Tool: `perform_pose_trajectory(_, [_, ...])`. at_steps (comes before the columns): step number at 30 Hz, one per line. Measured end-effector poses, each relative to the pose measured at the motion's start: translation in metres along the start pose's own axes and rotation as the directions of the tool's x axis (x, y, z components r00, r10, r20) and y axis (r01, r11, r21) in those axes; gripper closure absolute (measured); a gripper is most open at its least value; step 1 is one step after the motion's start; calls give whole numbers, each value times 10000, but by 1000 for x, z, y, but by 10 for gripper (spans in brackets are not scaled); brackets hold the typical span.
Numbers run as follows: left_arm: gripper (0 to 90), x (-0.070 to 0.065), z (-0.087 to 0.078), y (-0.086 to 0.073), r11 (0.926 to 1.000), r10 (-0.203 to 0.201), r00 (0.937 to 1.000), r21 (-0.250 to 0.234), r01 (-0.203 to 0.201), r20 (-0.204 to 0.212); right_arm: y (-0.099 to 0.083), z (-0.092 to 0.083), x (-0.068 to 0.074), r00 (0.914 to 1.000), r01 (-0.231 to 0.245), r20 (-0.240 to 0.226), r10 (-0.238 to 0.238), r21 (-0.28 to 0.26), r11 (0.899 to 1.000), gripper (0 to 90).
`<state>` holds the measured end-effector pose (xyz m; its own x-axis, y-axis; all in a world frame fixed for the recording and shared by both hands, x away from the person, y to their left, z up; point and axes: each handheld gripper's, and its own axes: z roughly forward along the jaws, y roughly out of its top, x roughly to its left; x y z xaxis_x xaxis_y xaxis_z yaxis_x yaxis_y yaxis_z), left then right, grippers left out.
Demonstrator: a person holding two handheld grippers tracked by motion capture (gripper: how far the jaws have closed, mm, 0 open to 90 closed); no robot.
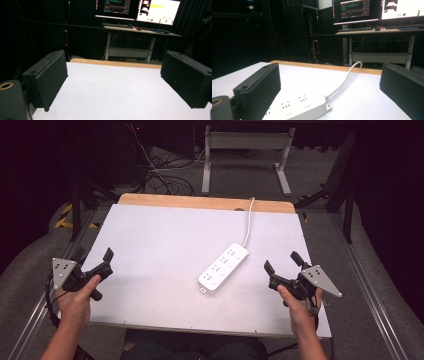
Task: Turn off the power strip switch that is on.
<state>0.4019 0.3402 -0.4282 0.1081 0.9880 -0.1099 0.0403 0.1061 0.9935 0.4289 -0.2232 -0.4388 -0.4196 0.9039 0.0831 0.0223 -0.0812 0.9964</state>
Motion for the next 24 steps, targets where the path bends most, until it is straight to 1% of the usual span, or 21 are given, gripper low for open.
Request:
perform_pose_trajectory(2, [77,2,-3,1,9999,-72,9999,-72,71,-83,-1,3,-1,10000,19,-3,-19,97,10000,41])
perform_pose_trajectory(4, [77,5,-3,1,9999,-92,9998,-44,91,-169,-2,5,-1,10000,43,-13,-42,181,9998,42])
perform_pose_trajectory(6, [77,7,-2,1,9999,-154,9996,-51,153,-242,-3,7,-1,10000,21,-47,-20,209,9998,43])
perform_pose_trajectory(8, [78,7,1,0,9999,-117,9995,-1,117,-282,-4,8,-1,9999,60,-118,-56,267,9996,45])
perform_pose_trajectory(9, [78,7,1,0,9998,-182,9994,-10,182,-296,-4,8,-1,9999,42,-106,-38,293,9996,45])
perform_pose_trajectory(12, [78,6,1,0,10000,-34,9997,-6,34,-251,-3,6,-2,10000,78,-32,-77,259,9996,47])
perform_pose_trajectory(17, [78,6,2,0,10000,-25,9999,17,26,-163,-3,5,-1,9999,113,12,-113,298,9995,50])
perform_pose_trajectory(19, [78,5,2,0,9999,-102,9998,2,102,-192,-3,5,-1,9999,133,11,-133,305,9994,51])
perform_pose_trajectory(24, [78,5,3,0,10000,-29,9999,14,30,-161,-3,4,-1,9998,203,45,-204,337,9992,52])
